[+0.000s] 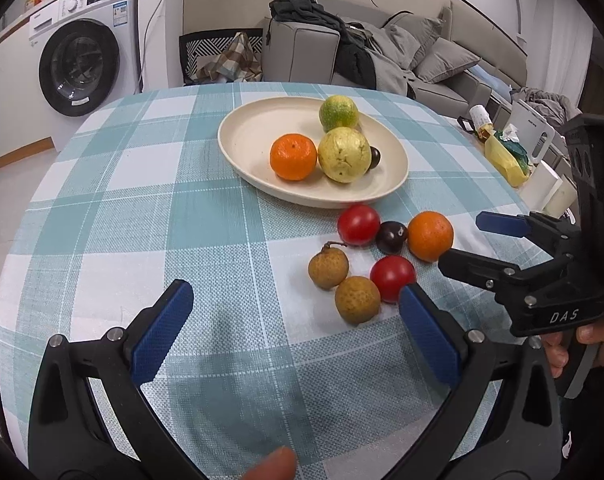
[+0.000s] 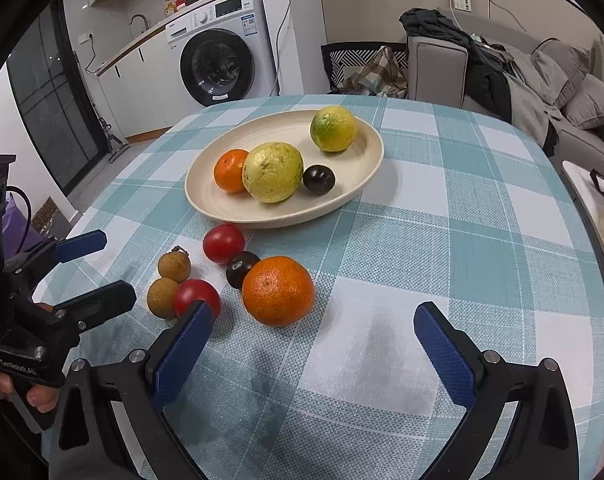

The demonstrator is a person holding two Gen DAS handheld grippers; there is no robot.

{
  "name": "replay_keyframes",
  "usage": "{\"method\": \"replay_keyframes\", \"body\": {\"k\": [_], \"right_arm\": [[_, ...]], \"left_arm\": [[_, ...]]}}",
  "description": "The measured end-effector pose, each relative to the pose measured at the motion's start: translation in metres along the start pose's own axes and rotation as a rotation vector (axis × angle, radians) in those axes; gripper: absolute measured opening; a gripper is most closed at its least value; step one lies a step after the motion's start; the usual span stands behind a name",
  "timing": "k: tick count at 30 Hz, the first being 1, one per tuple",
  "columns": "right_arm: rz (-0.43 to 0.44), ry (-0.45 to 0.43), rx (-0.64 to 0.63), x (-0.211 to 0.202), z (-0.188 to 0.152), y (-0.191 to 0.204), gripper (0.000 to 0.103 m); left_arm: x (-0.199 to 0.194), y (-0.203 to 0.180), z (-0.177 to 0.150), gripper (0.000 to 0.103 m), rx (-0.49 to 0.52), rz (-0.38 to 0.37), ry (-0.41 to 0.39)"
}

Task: Organize fruits
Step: 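Close the left tool on a small brown round fruit while the right tool grasps the large orange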

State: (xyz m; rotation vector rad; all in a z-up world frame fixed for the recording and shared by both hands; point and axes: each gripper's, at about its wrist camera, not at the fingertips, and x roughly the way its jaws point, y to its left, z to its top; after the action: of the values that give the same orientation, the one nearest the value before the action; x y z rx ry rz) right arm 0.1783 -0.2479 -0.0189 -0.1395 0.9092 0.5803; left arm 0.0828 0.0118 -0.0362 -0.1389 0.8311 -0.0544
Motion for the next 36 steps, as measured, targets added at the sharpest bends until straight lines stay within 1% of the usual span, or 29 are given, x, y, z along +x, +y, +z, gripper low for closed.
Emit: {"method": "replay_keyframes", "body": {"k": [2,4,6,8,14,19,24,32,36], "right_arm": [[0.016,0.001,0.004,0.002,0.0,0.0,0.102],[0.02,0.0,-0.003,0.003,0.0,0.001,0.099],[0.024,-0.007,-0.004,0.005,0.002,0.001,0.089],[0.027,-0.006,-0.006,0.006,0.003,0.001,0.085],[0.036,-0.006,-0.007,0.008,0.004,0.0,0.081],[0.043,-0.005,-0.011,0.011,0.005,0.0,0.08],[0.049,-0.001,-0.023,0.014,0.004,0.0,0.07],[0.067,0.011,-0.042,0.019,0.004,0.005,0.057],[0.065,0.013,-0.054,0.019,0.004,0.008,0.051]], "left_arm": [[0.003,0.0,-0.001,0.102,0.001,0.002,0.01],[0.006,0.0,-0.002,0.102,0.0,-0.003,0.018],[0.008,0.0,-0.001,0.102,-0.007,-0.004,0.021],[0.012,0.001,-0.001,0.102,-0.009,-0.003,0.029],[0.021,0.002,0.0,0.102,-0.01,0.001,0.057],[0.024,0.001,-0.002,0.102,-0.006,-0.007,0.059],[0.027,0.001,-0.002,0.102,-0.005,-0.004,0.068],[0.027,0.002,-0.002,0.102,-0.009,-0.022,0.073],[0.027,0.0,-0.003,0.096,0.006,-0.043,0.075]]}}
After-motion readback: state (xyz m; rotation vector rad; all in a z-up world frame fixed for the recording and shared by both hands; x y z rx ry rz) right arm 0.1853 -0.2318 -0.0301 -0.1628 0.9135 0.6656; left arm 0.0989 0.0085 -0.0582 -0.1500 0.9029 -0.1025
